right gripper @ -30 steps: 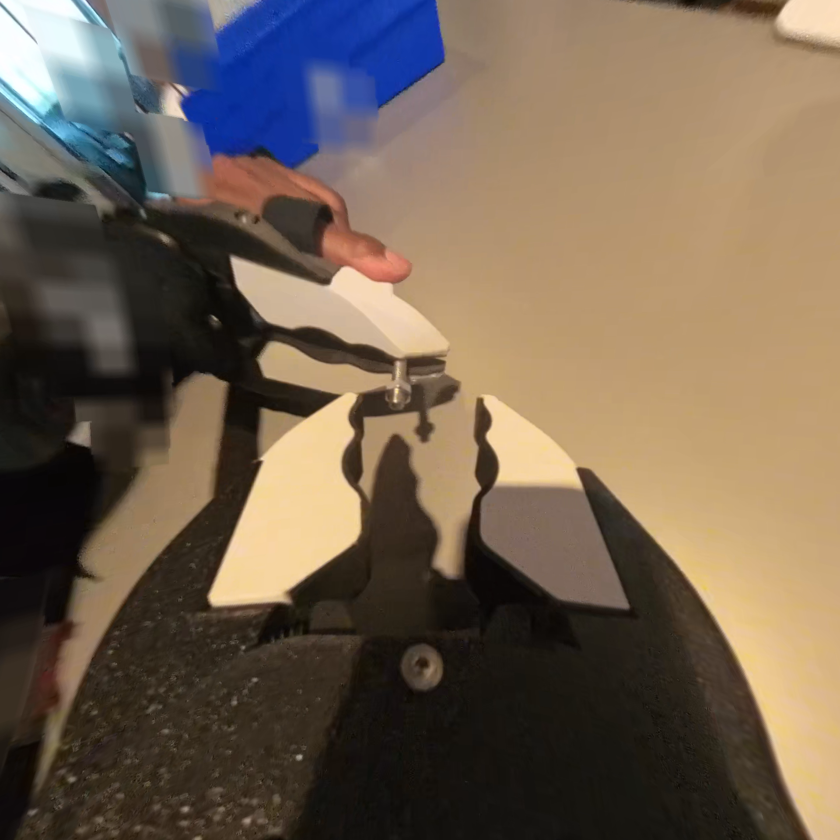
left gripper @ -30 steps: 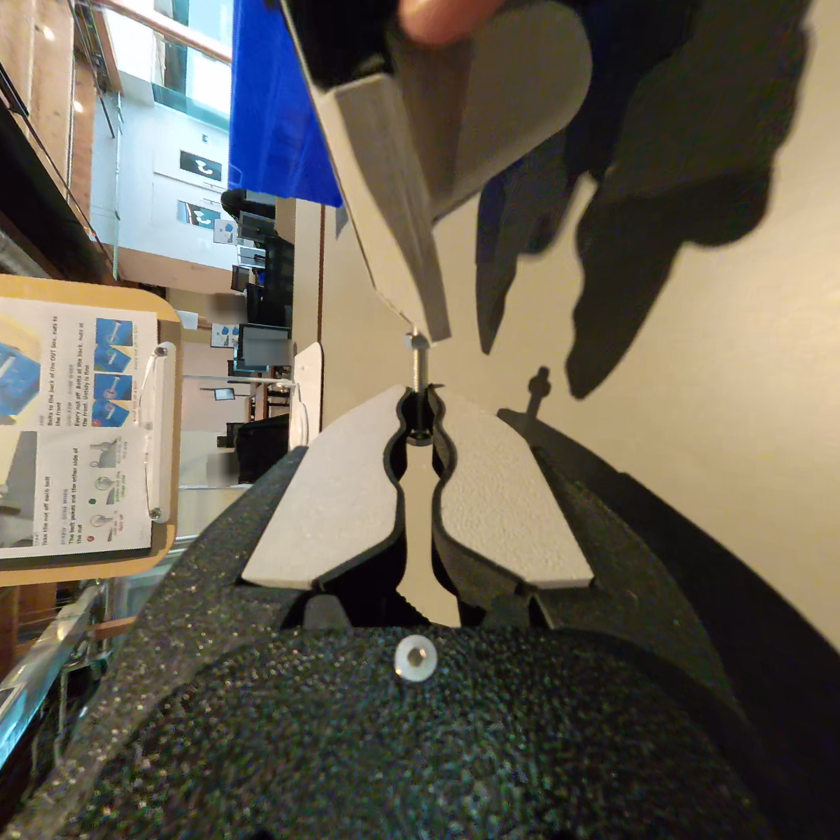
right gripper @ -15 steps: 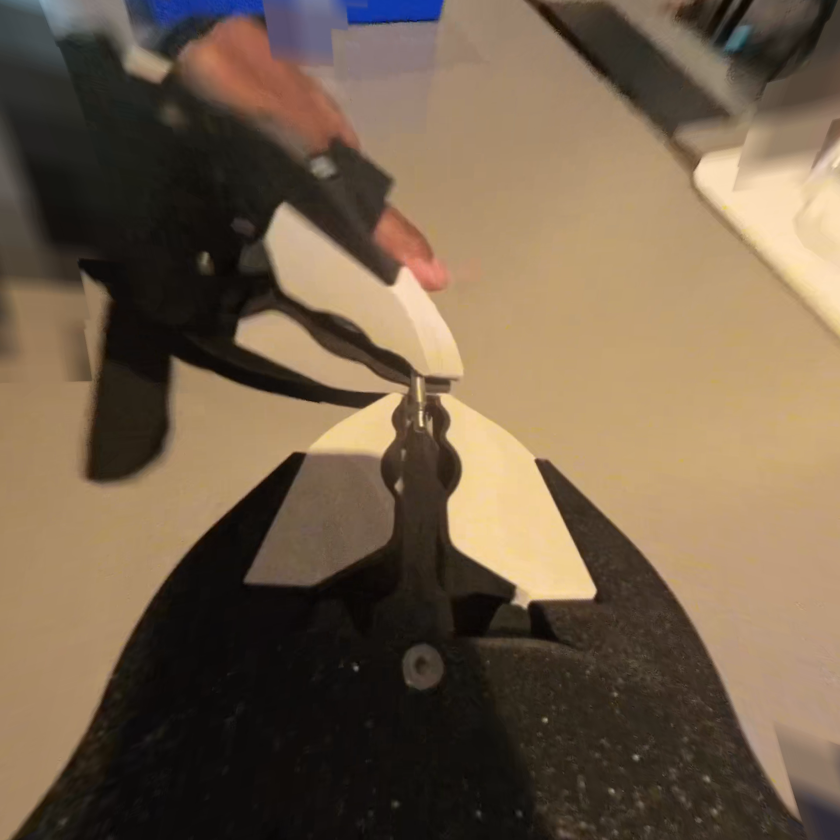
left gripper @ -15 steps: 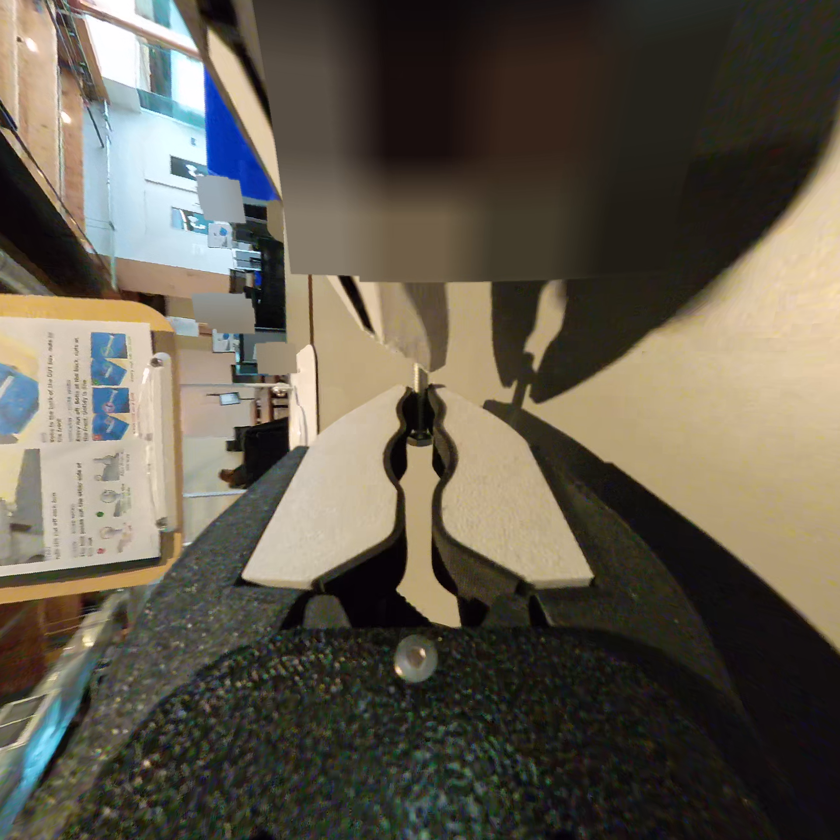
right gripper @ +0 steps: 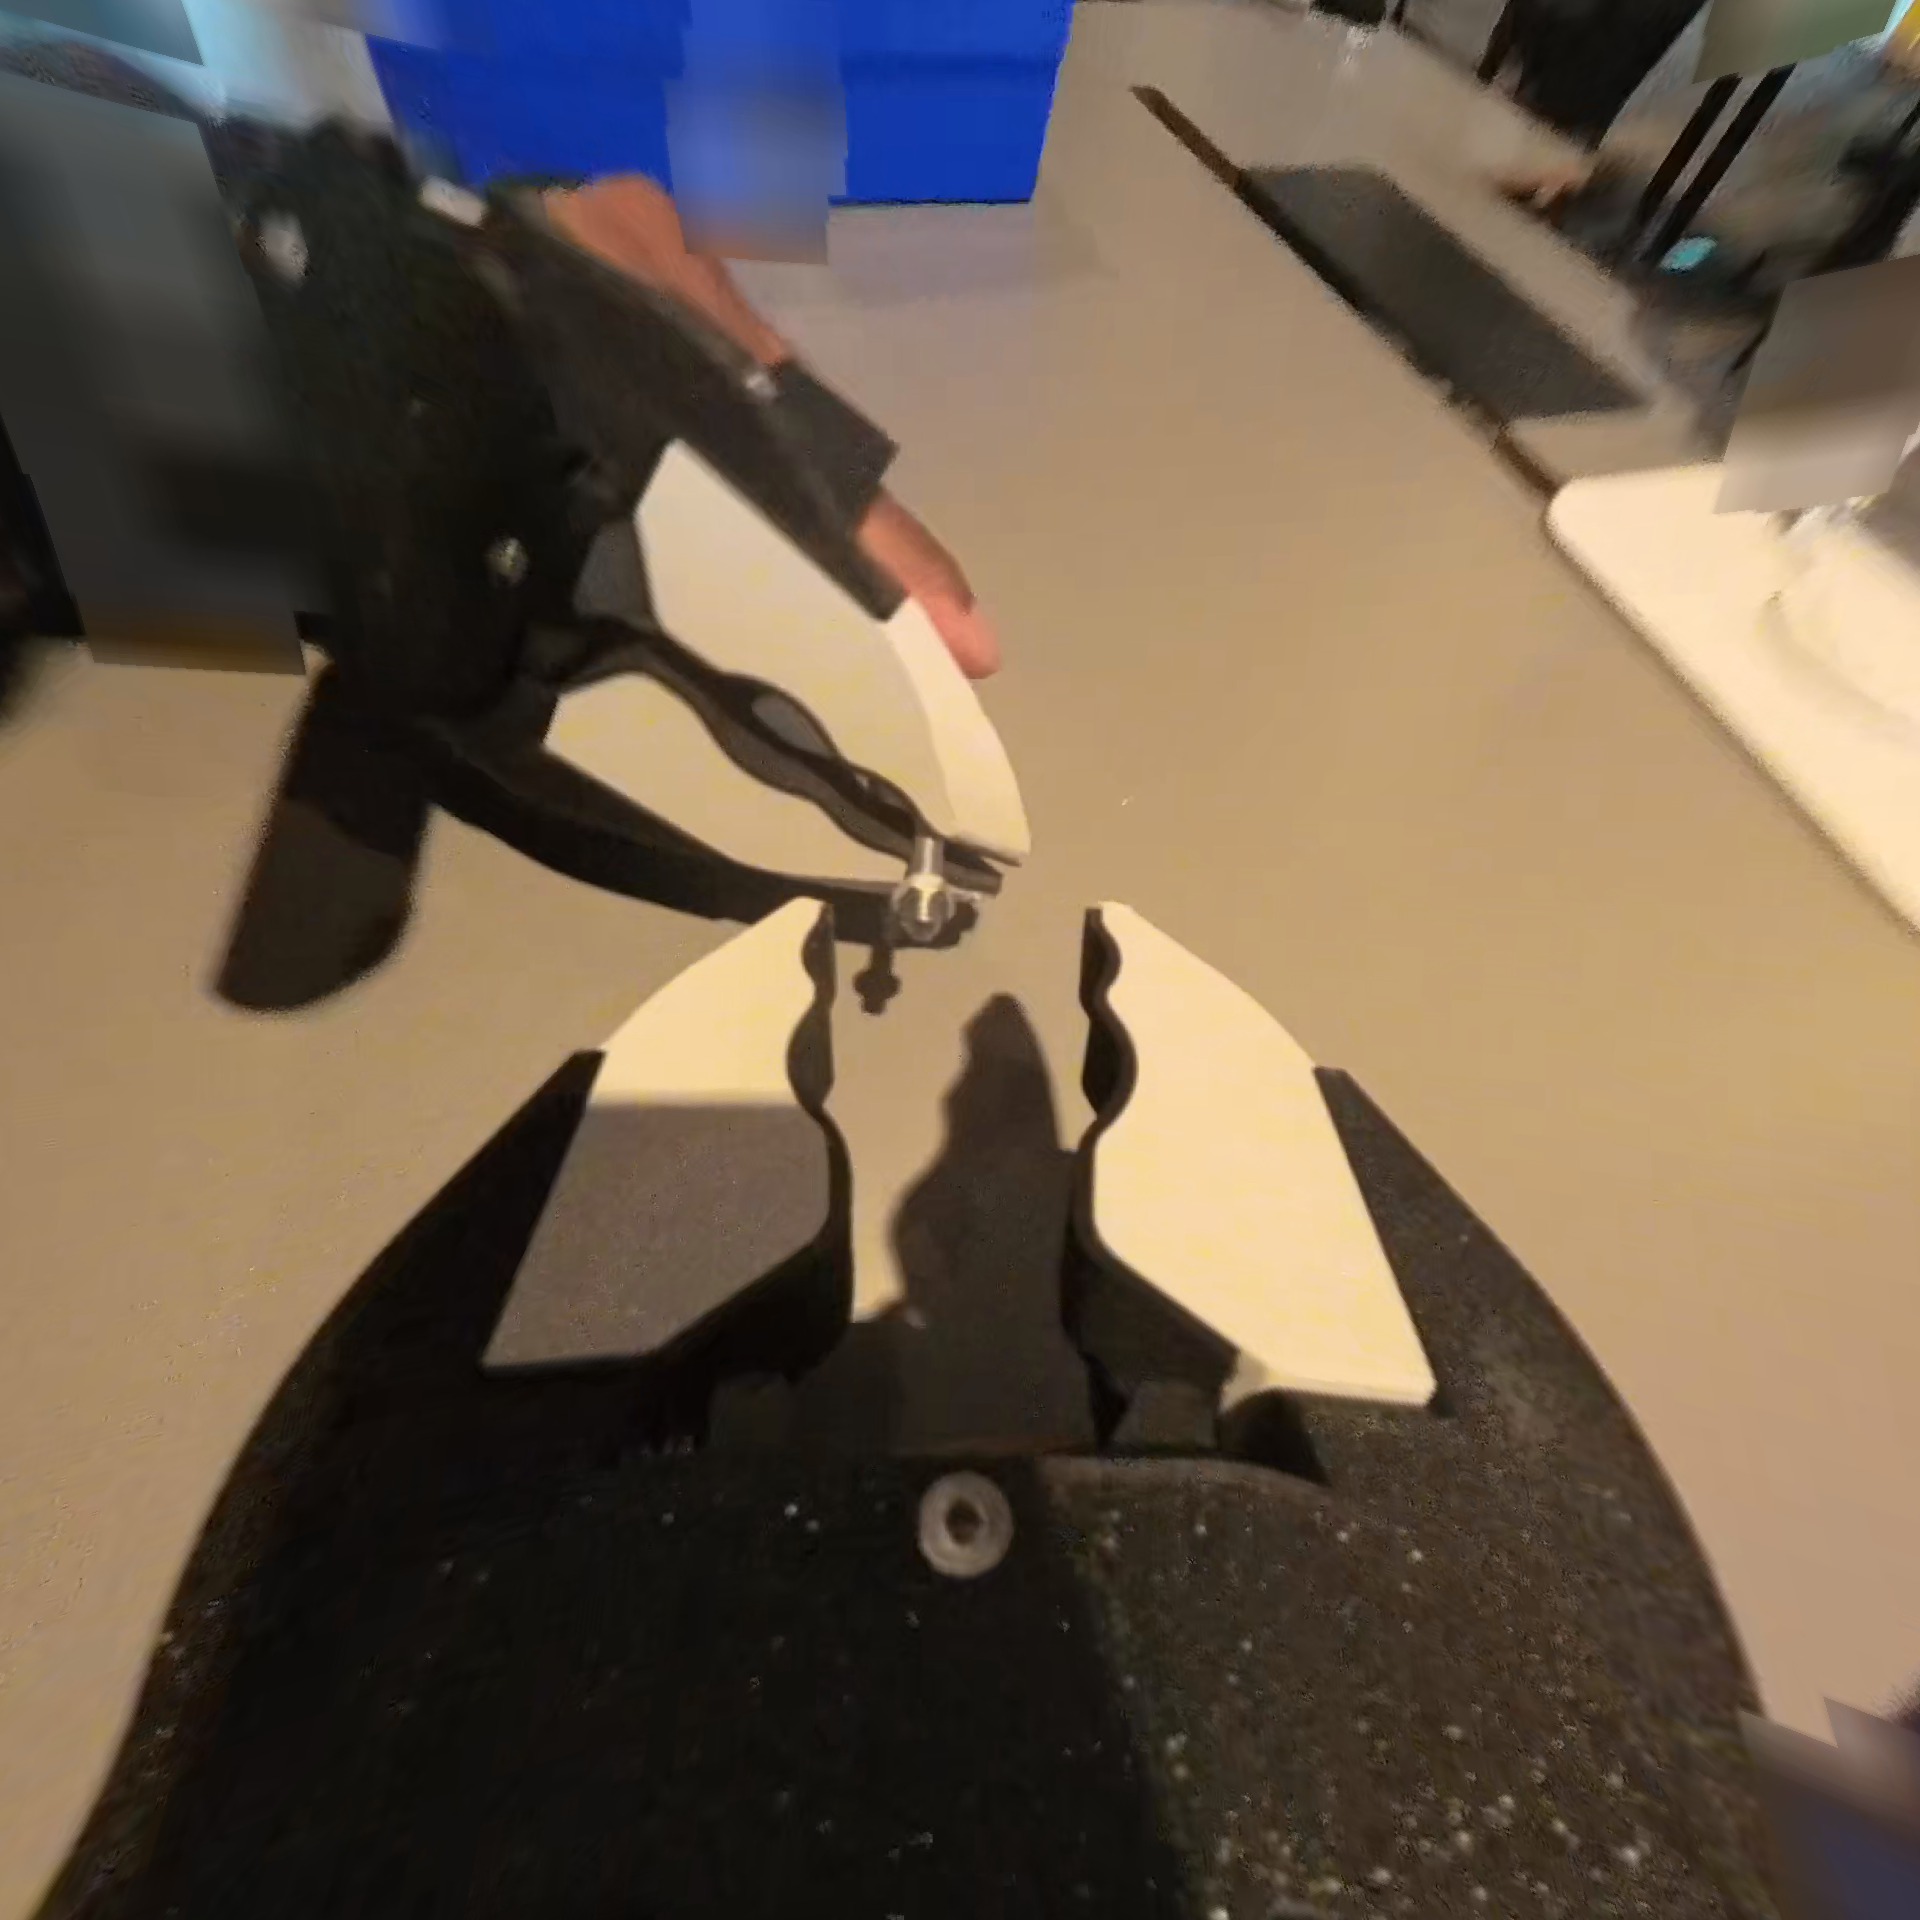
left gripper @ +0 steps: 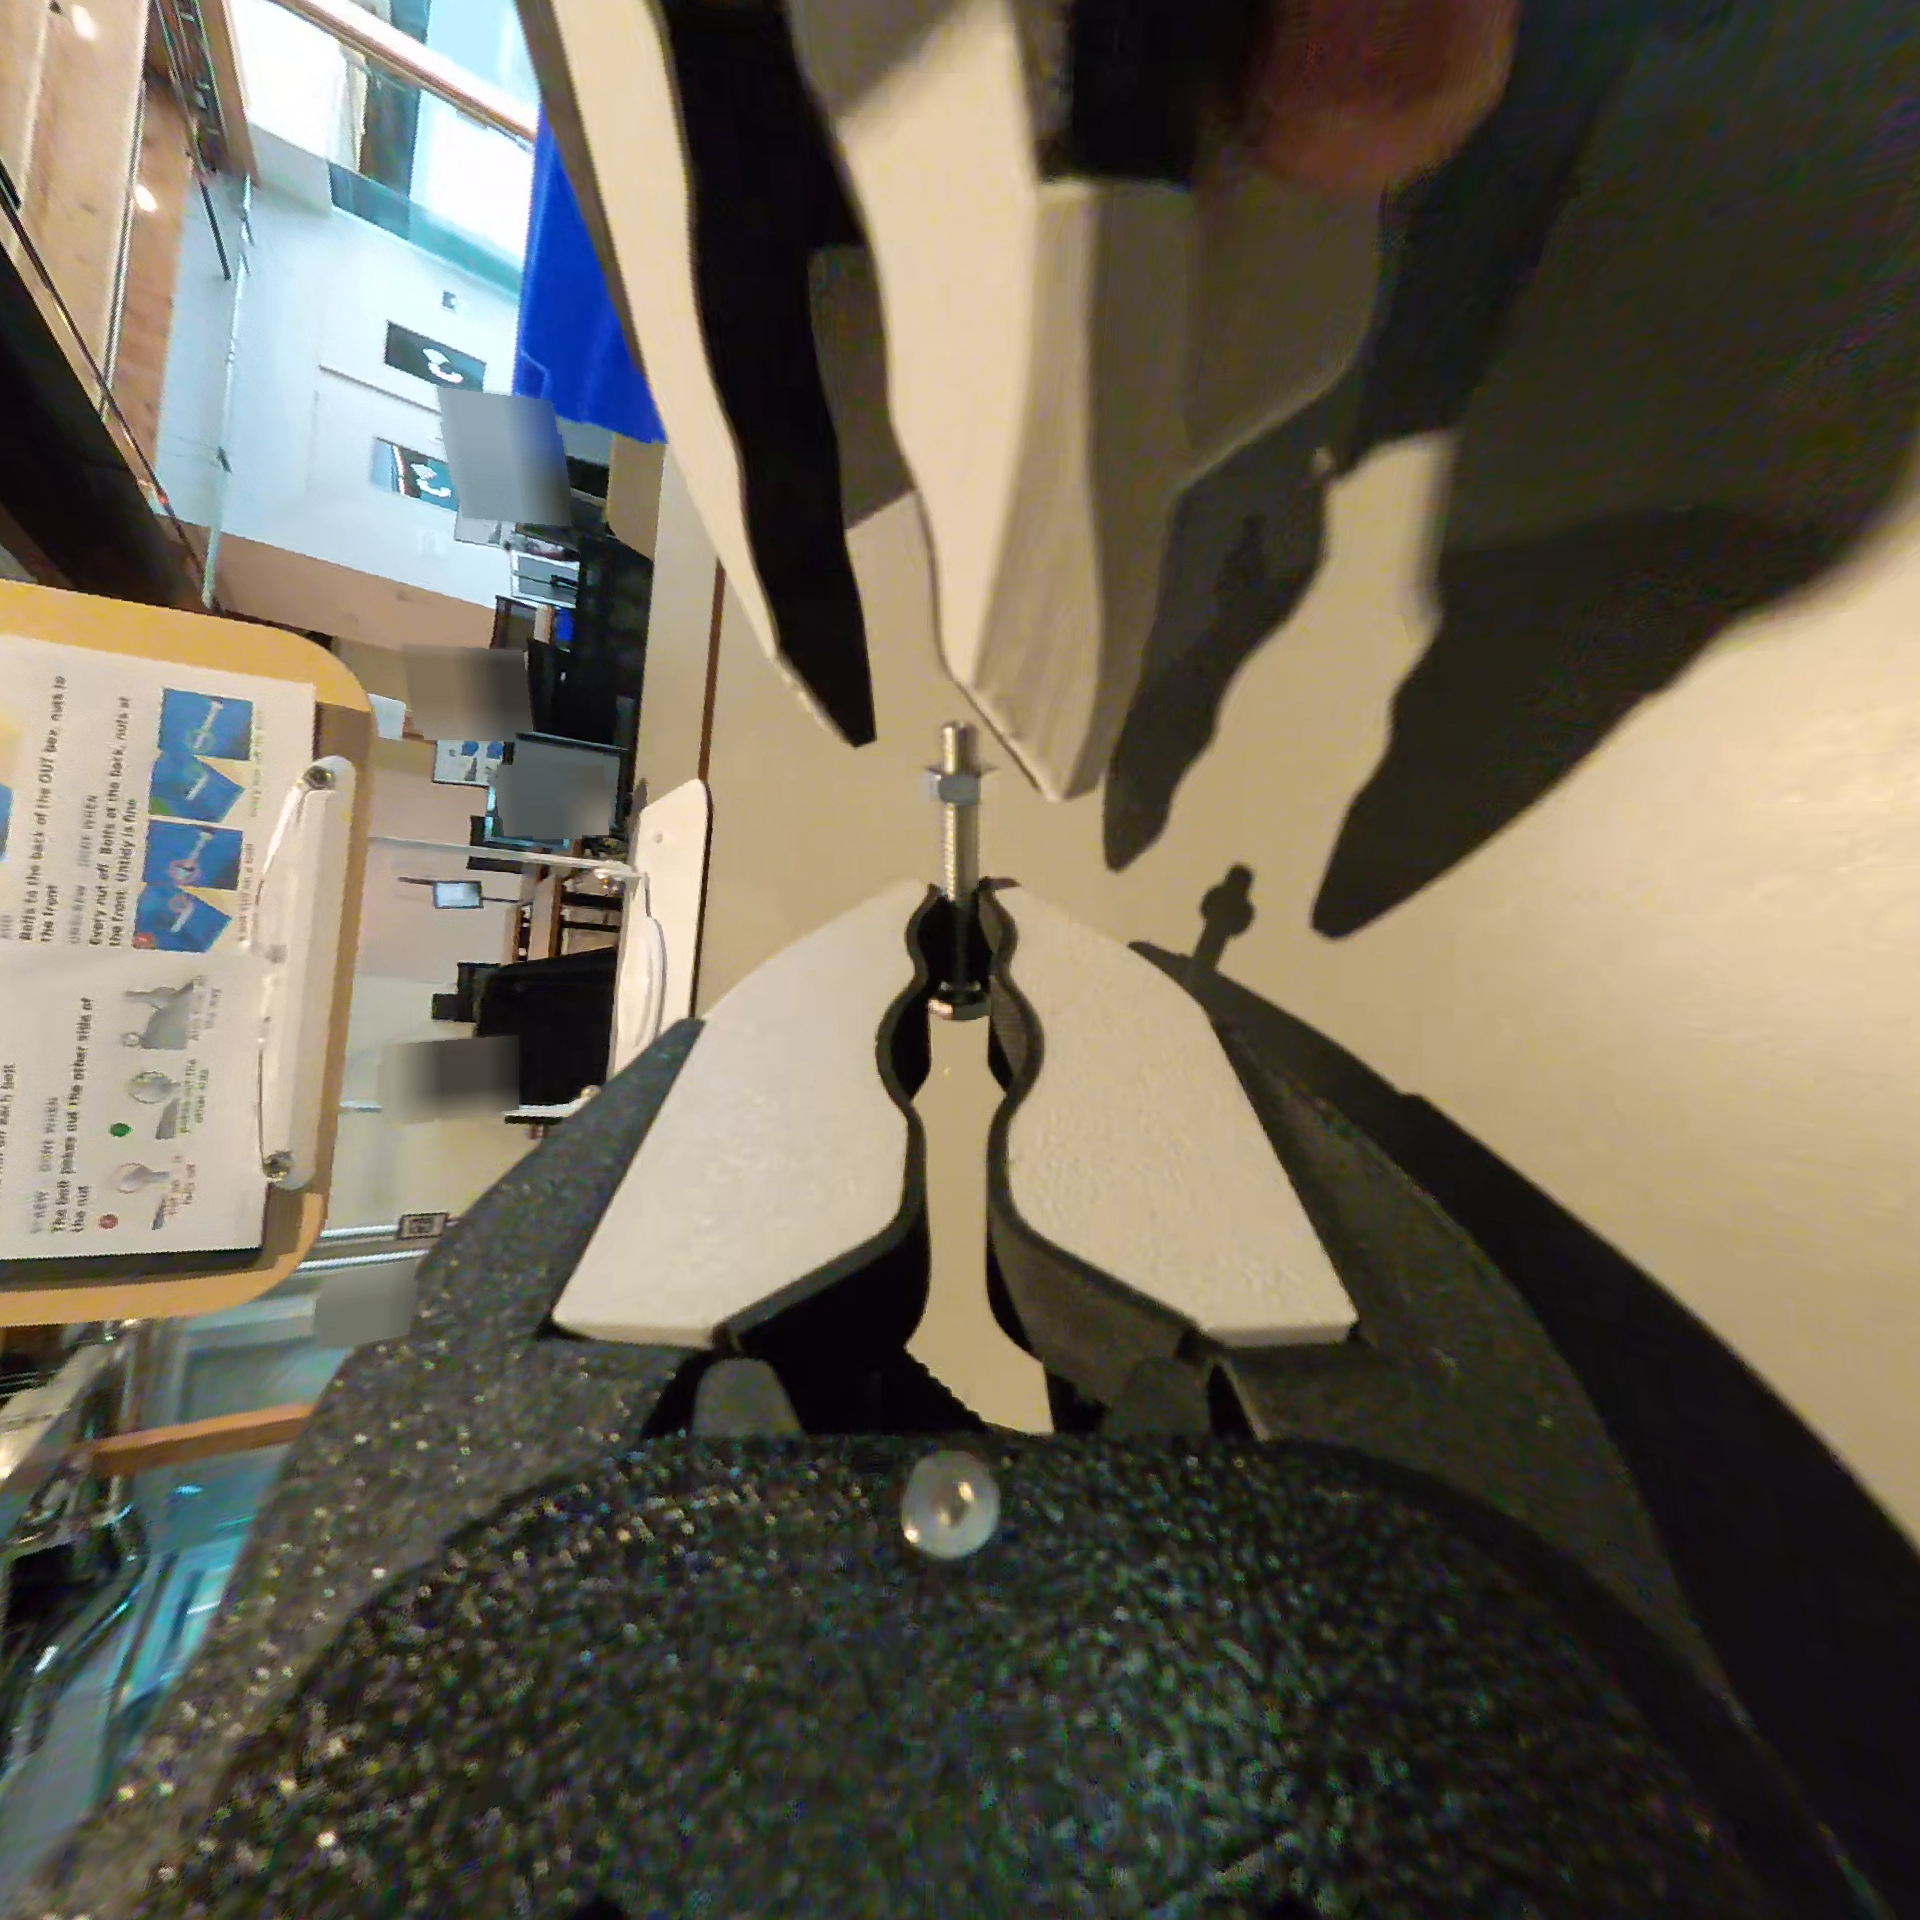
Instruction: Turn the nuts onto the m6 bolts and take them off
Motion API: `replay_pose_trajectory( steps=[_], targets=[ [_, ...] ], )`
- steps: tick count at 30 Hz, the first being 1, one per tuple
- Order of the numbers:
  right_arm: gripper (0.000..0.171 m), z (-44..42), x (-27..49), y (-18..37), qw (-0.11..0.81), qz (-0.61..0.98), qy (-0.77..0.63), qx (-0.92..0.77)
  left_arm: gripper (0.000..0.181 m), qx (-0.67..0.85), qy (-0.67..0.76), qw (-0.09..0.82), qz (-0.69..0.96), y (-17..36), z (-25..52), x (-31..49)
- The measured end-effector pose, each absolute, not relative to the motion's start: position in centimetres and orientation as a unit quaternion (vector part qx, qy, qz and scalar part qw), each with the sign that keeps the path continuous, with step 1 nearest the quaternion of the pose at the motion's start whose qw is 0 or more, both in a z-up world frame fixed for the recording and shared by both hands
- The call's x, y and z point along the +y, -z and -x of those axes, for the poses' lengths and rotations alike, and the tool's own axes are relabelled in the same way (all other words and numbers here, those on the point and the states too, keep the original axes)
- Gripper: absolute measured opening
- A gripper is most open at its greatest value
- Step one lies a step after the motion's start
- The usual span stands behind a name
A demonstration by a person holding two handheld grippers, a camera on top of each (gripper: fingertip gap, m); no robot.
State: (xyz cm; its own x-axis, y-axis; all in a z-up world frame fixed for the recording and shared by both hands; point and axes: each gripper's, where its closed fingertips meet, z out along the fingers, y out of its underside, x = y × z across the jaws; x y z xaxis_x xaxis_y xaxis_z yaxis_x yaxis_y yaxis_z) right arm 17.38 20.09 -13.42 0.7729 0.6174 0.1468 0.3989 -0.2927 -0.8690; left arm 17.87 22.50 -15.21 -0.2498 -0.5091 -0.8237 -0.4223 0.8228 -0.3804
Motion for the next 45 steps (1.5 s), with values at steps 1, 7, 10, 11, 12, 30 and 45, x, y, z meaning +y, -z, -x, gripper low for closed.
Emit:
replay_pose_trajectory(
  steps=[1, 7, 10, 11, 12, 30, 45],
  targets=[
    [0.043, -17.2, 20.1, 13.5, 0.509, 0.785, -0.071, -0.347, 0.006, 0.790, 0.044, 0.535, 0.298, 15.2, -17.9, 22.5],
    [0.010, -16.8, 20.2, 14.6, 0.498, 0.765, 0.049, -0.405, 0.005, 0.797, 0.054, 0.521, 0.300, 15.7, -17.9, 22.0],
    [0.010, -16.5, 20.2, 14.9, 0.475, 0.823, -0.068, -0.305, 0.005, 0.798, 0.017, 0.535, 0.278, 15.6, -17.9, 22.4],
    [0.010, -16.3, 20.2, 14.9, 0.463, 0.840, -0.132, -0.251, 0.005, 0.798, -0.003, 0.542, 0.265, 15.4, -17.9, 22.6],
    [0.010, -16.1, 20.1, 14.9, 0.446, 0.850, -0.207, -0.190, 0.005, 0.797, -0.023, 0.548, 0.253, 15.2, -17.9, 22.7],
    [0.017, -17.4, 20.3, 14.1, 0.494, 0.769, 0.070, -0.399, 0.005, 0.785, 0.027, 0.545, 0.292, 14.8, -18.2, 22.6],
    [0.021, -16.7, 19.7, 13.7, 0.406, 0.822, -0.388, -0.094, 0.005, 0.781, -0.062, 0.568, 0.252, 14.2, -18.1, 23.6]
  ],
)
